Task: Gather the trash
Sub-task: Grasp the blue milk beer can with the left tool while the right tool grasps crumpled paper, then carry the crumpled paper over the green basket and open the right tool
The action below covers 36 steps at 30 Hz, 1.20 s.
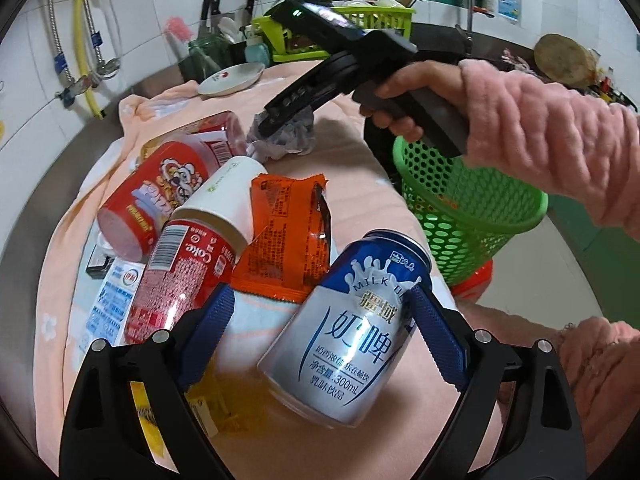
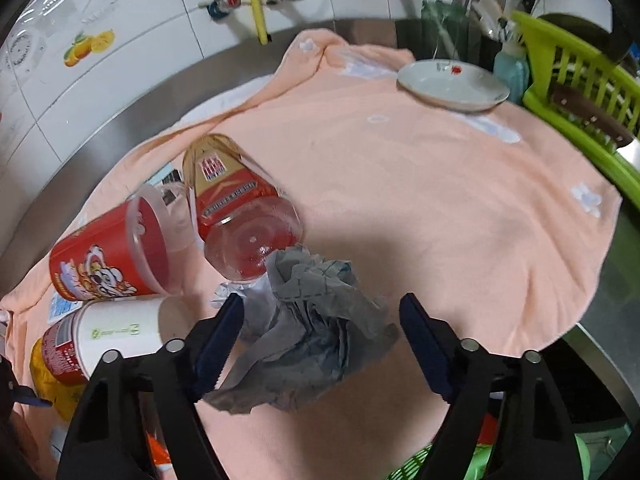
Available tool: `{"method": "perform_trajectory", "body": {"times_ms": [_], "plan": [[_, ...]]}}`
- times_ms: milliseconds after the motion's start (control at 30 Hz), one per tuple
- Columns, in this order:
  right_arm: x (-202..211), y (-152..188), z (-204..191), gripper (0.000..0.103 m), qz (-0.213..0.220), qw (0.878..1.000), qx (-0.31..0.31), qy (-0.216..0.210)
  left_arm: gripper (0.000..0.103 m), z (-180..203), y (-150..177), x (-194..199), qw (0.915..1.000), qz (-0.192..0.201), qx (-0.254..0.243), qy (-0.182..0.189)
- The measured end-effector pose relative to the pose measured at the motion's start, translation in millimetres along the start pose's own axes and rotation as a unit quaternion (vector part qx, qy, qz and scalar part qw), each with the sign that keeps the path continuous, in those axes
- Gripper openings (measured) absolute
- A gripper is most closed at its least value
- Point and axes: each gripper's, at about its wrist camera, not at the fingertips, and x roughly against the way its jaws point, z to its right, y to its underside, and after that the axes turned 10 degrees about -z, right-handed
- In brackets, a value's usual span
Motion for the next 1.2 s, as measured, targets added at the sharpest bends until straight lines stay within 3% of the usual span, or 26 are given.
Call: {"method": "perform_trajectory", "body": {"times_ms": [300, 533, 700, 833, 933, 1000, 1200], "plan": [[-3.1, 10.8, -4.9, 0.043, -0.003, 1.000, 0.005, -0.014, 0.088, 5.6, -3.1, -6.2, 0.9990, -0.009, -0.040, 0.021], [3.0, 19.3, -6.9, 0.042, -0.002, 1.000, 0.002, -0.024, 0.090, 5.7, -8.6, -19.3, 0.9970, -0.024, -0.057, 0.047], [-1.6, 22.5, -5.9, 0.048, -0.006, 1.000, 0.005, -0.023, 0.089, 7.8, -12.1, -28.8, 0.9959, -0.033, -0.065, 0.053], [0.9, 26.8, -7.1, 0.047, 0.003, 1.000, 0.003, -0.023, 0.084, 8.2, -12.8, -36.7, 0.9956, -0.039, -0.058, 0.062], [8.6, 32.4, -5.2, 0.040, 0.016, 1.000, -0.004, -0.025, 0.070, 6.7, -10.9, -37.4, 0.9948, -0.039, -0.046, 0.082], [16.6, 39.6, -2.9, 0.035, 0.025, 0.999, -0.009, -0.026, 0.069, 8.1, -10.1, -36.5, 0.9957, -0.034, -0.037, 0.078], [46.6, 72.1, 2.4, 0.031, 0.042, 0.999, -0.017, -0.017, 0.069, 15.4, -5.6, -24.5, 0.9971, -0.004, -0.017, 0.074]]}}
